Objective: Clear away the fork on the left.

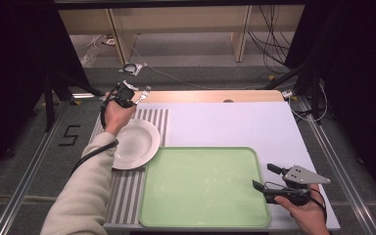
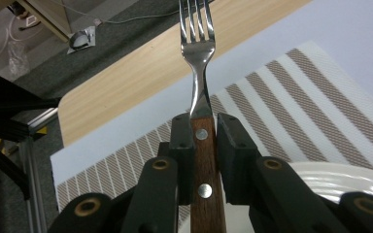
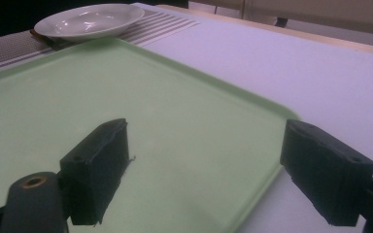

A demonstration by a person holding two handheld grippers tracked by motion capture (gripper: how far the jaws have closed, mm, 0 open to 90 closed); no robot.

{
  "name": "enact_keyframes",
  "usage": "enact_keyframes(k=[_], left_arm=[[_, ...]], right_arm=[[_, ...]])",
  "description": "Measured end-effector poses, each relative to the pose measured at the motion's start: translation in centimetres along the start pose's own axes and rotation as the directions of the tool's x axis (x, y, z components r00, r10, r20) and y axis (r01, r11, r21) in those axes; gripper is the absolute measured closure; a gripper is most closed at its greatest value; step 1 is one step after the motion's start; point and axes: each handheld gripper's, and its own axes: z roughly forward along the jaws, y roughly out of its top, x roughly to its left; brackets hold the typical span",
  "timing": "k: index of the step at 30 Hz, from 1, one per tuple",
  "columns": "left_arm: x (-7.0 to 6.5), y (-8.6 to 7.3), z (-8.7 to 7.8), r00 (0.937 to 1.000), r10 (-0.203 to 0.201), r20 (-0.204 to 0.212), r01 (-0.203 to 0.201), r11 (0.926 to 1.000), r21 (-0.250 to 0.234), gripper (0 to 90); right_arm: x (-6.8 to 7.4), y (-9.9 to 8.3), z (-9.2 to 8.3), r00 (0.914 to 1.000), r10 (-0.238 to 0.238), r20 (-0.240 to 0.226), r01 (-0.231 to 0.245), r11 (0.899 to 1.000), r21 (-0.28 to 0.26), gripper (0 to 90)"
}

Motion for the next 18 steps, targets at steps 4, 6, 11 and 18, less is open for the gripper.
enact_keyframes(k=[4,6,11,18], left_arm=[[-1.3,-0.7,-1.5,0.9998,0.006,0.017,-0.006,0.9999,-0.008,77.3],[-2.1,-1.2,-2.3,0.9995,0.005,0.031,-0.005,0.9999,-0.009,77.3],[-4.2,-2.4,-4.6,0.9986,0.007,0.052,-0.006,0.9994,-0.035,77.3],[-6.9,-4.4,-7.5,0.9958,0.009,0.092,-0.005,0.9988,-0.049,77.3]], right_arm=[[0.0,0.0,0.1,1.0000,0.000,-0.001,0.000,1.000,-0.005,18.7],[0.0,0.0,0.0,1.0000,-0.001,0.000,0.001,1.000,0.000,18.7],[0.1,0.1,0.0,1.0000,-0.004,0.002,0.004,1.000,0.004,18.7],[0.2,0.3,0.0,1.0000,-0.009,0.002,0.009,1.000,0.002,18.7]])
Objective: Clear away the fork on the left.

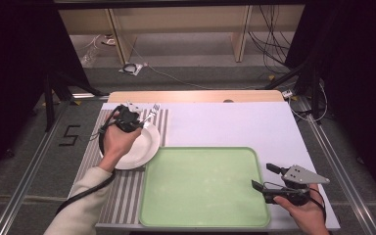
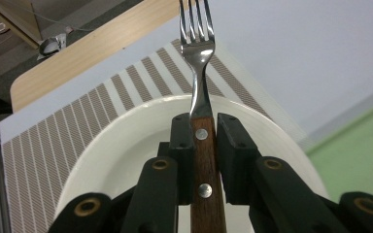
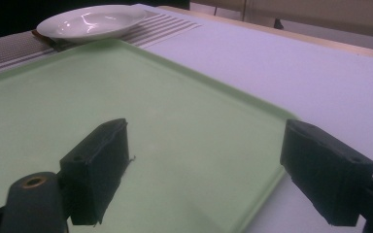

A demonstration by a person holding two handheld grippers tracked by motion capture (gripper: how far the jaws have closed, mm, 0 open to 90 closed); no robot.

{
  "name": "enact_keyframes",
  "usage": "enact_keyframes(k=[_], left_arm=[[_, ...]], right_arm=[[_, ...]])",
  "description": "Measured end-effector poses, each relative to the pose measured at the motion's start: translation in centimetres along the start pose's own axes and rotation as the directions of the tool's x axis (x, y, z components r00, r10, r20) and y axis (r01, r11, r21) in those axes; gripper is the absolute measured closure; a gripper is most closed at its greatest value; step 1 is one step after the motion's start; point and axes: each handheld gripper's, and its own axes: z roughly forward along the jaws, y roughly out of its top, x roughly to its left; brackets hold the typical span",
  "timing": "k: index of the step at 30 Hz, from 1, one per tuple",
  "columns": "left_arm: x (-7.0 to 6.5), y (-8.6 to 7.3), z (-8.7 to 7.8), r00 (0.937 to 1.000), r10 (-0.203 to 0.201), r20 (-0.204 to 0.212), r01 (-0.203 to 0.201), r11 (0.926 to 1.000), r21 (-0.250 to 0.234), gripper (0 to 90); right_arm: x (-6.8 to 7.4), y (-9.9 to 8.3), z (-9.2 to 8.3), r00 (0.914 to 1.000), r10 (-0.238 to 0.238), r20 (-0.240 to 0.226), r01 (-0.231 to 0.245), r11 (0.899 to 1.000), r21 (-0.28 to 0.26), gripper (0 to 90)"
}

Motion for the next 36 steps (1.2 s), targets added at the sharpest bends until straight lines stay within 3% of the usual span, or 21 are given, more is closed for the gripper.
enact_keyframes(k=[6,15,18,36], left_arm=[[-2.6,-1.8,-1.7,0.9986,-0.009,0.053,0.010,0.9997,-0.021,77.3],[-6.7,-3.7,-3.3,0.9936,0.013,0.112,-0.010,0.9997,-0.024,77.2],[-7.7,-4.1,-3.5,0.9932,0.021,0.115,-0.019,0.9996,-0.018,77.2],[-10.9,-6.9,-4.0,0.9867,0.006,0.163,-0.010,0.9998,0.019,77.2]], right_arm=[[-0.1,0.0,0.1,1.0000,0.005,-0.001,-0.005,1.000,0.000,18.7],[-0.1,0.0,0.2,1.0000,0.001,-0.004,-0.001,1.000,0.000,18.7],[-0.2,0.1,0.4,0.9999,0.006,-0.014,-0.007,1.000,-0.014,18.7],[-0.1,0.2,0.4,0.9999,-0.001,-0.016,0.001,1.000,-0.002,18.8]])
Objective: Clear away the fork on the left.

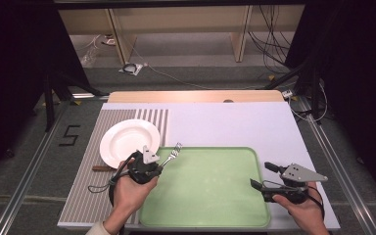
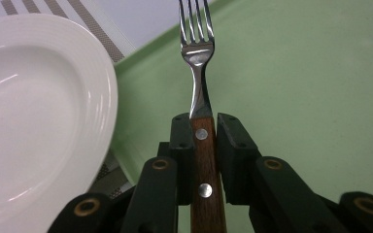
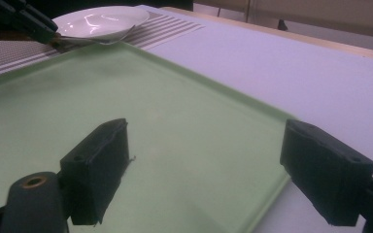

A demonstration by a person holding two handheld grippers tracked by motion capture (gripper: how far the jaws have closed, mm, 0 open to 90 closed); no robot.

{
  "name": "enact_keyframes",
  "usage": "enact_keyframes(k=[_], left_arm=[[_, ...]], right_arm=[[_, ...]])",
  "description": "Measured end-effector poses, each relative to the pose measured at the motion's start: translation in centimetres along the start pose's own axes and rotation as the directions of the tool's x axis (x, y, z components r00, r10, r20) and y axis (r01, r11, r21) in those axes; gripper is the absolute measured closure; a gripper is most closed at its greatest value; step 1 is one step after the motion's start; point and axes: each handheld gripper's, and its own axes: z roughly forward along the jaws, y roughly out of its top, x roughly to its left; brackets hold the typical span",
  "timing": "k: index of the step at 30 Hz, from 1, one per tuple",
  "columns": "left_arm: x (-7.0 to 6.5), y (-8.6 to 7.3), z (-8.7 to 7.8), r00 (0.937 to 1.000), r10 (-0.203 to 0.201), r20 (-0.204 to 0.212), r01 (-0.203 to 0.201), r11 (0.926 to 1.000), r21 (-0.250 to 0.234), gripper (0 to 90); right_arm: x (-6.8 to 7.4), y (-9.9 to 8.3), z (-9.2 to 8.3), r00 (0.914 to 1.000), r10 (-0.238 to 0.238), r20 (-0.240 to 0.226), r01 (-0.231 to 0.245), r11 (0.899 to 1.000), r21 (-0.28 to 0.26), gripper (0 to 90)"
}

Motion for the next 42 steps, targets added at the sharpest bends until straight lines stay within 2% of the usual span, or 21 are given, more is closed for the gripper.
enact_keyframes(k=[6,11,13,15,17,19,21,23,24,27,29,33,42], left_arm=[[-0.3,-0.9,0.4,0.9999,-0.014,-0.003,0.014,0.9997,0.018,77.2],[-0.6,-1.2,0.8,0.9996,-0.029,-0.007,0.029,0.9992,0.028,77.1],[-0.7,-1.4,1.2,0.9989,-0.046,0.003,0.046,0.9985,0.031,76.9],[-0.9,-1.5,1.5,0.9992,-0.038,0.012,0.037,0.9986,0.039,76.7],[-1.1,-1.6,1.7,0.9986,-0.040,0.034,0.038,0.9980,0.050,73.3],[-1.2,-1.5,1.7,0.9980,-0.040,0.050,0.038,0.9985,0.038,64.8],[-1.0,-1.4,1.3,0.9981,-0.042,0.044,0.041,0.9989,0.021,63.4],[-0.6,-1.2,0.5,0.9977,-0.056,0.039,0.056,0.9985,-0.001,67.1],[-0.4,-1.3,0.2,0.9979,-0.056,0.033,0.056,0.9984,-0.006,71.8],[0.5,-1.8,-0.1,0.9986,-0.050,0.017,0.049,0.9982,0.034,88.6],[0.8,-2.4,0.2,0.9990,-0.045,0.006,0.044,0.9957,0.081,89.7],[0.8,-3.2,0.8,0.9995,-0.025,0.020,0.022,0.9913,0.130,89.8],[0.2,-3.7,1.2,0.9982,-0.014,0.058,0.004,0.9869,0.161,89.8]], right_arm=[[0.1,0.0,0.1,1.0000,-0.004,-0.001,0.004,1.000,-0.012,18.8],[0.1,0.1,0.0,1.0000,-0.008,0.002,0.008,1.000,0.003,18.8],[0.1,0.1,0.0,1.0000,-0.008,0.003,0.008,1.000,0.002,18.8],[0.1,0.1,-0.1,1.0000,-0.009,0.003,0.009,1.000,0.003,18.8],[0.2,0.1,-0.1,1.0000,-0.009,0.002,0.009,1.000,0.000,18.8],[0.1,0.1,-0.1,1.0000,-0.009,0.003,0.009,1.000,0.001,18.8],[0.1,0.1,-0.1,0.9999,-0.009,0.004,0.009,1.000,0.000,18.8],[0.2,0.0,-0.1,1.0000,-0.009,0.004,0.009,1.000,0.000,18.8],[0.2,0.0,-0.1,1.0000,-0.008,0.004,0.008,1.000,-0.001,18.8],[0.2,0.0,-0.2,1.0000,-0.006,0.007,0.006,1.000,0.000,18.8],[0.2,0.0,-0.2,1.0000,-0.005,0.008,0.005,1.000,0.000,18.8],[0.2,0.0,-0.3,0.9999,-0.009,0.010,0.009,1.000,0.002,18.8],[0.2,-0.1,-0.3,0.9999,-0.005,0.010,0.005,1.000,0.000,18.8]])
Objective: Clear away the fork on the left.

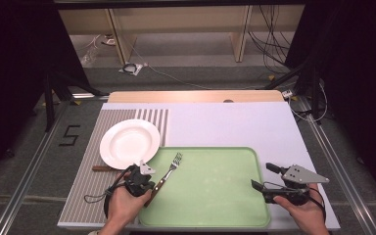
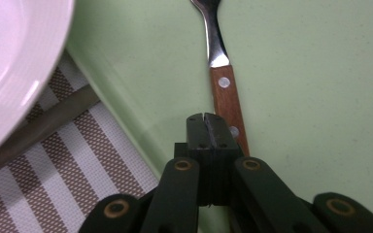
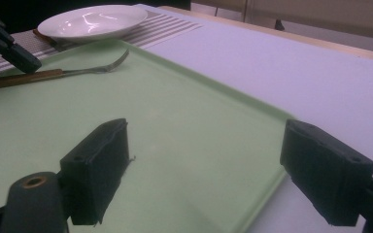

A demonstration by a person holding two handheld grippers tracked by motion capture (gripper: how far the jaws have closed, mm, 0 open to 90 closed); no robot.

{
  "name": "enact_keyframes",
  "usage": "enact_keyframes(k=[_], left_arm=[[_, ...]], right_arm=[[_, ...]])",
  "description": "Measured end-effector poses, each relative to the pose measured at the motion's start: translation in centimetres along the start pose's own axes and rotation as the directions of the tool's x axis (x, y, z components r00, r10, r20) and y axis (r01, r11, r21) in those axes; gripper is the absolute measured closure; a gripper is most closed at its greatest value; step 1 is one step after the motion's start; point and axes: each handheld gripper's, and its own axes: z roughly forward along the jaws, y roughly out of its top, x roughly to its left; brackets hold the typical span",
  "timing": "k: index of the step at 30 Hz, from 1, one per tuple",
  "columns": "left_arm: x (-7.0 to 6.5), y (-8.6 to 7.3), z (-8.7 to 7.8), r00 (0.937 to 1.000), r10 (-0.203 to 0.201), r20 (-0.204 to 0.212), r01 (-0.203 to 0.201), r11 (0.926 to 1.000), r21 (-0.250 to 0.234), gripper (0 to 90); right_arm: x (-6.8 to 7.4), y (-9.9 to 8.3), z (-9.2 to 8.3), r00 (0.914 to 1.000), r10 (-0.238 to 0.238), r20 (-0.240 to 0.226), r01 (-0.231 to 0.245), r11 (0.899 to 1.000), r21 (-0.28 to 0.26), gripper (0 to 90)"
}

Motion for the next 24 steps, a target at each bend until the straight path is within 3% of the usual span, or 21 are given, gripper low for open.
enact_keyframes(k=[5,10,12,20,22,24], left_arm=[[-0.8,0.0,0.0,0.9987,0.014,0.050,-0.014,0.9999,0.008,89.8],[-2.5,0.3,0.3,0.9921,0.050,0.115,-0.051,0.9987,0.003,89.8],[-3.0,0.5,0.4,0.9909,0.068,0.116,-0.068,0.9977,-0.004,89.8],[-3.2,0.7,0.4,0.9882,0.075,0.134,-0.069,0.9966,-0.044,89.7],[-3.0,0.7,0.2,0.9900,0.073,0.120,-0.067,0.9962,-0.056,89.6],[-2.5,0.5,-0.2,0.9930,0.074,0.092,-0.064,0.9920,-0.109,87.0]], right_arm=[[0.0,0.0,0.0,1.0000,-0.005,0.003,0.005,1.000,0.005,18.8],[0.1,0.0,0.1,1.0000,-0.002,-0.003,0.002,1.000,-0.005,18.8],[0.1,0.0,0.1,1.0000,-0.003,-0.003,0.003,1.000,-0.006,18.8],[0.0,0.0,0.0,1.0000,-0.003,0.001,0.003,1.000,0.004,18.7],[0.0,0.0,0.0,1.0000,-0.006,0.002,0.006,1.000,0.005,18.8],[0.0,0.0,0.0,1.0000,-0.004,0.002,0.004,1.000,0.004,18.8]])
